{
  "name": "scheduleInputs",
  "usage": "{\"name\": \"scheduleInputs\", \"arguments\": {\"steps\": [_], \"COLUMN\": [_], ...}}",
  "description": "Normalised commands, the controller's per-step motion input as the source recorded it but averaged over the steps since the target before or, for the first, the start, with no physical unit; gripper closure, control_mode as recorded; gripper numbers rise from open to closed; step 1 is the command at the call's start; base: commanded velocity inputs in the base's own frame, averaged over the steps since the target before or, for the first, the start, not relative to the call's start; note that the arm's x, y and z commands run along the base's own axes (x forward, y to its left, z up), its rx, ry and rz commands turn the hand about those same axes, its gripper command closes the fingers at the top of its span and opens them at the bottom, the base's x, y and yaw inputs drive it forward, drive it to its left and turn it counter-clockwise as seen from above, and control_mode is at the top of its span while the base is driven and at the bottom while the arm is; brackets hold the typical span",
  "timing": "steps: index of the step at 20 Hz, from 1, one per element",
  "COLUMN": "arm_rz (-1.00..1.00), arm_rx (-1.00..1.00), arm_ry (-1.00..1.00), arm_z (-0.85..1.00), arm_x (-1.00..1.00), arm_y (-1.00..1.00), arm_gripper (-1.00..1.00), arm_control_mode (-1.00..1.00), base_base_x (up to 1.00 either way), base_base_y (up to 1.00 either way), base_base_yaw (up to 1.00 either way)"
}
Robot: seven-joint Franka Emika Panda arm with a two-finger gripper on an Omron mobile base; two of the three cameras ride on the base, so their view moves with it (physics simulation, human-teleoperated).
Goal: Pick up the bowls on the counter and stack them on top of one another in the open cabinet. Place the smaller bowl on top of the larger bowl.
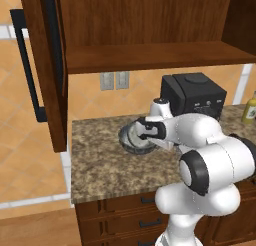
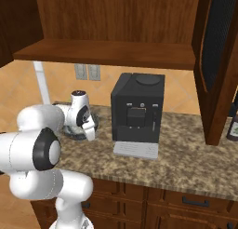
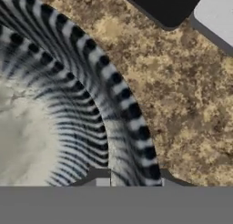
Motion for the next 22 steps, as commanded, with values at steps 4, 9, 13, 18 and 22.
{"name": "scheduleInputs", "arguments": {"steps": [4,9,13,18,22], "arm_rz": [-0.02,-0.06,-0.12,-0.15,-0.15], "arm_rx": [0.1,0.08,0.06,0.07,0.05], "arm_ry": [-0.24,-0.29,-0.22,-0.27,-0.22], "arm_z": [0.94,1.0,1.0,1.0,1.0], "arm_x": [-0.95,-0.76,-0.32,-0.21,-0.11], "arm_y": [-0.3,-0.25,-0.19,-0.18,-0.09], "arm_gripper": [1.0,1.0,1.0,1.0,1.0], "arm_control_mode": [-1.0,-1.0,-1.0,-1.0,-1.0], "base_base_x": [0.0,0.0,0.0,0.0,0.0], "base_base_y": [0.0,0.0,0.0,0.0,0.0], "base_base_yaw": [0.0,0.0,0.0,0.0,0.0]}}
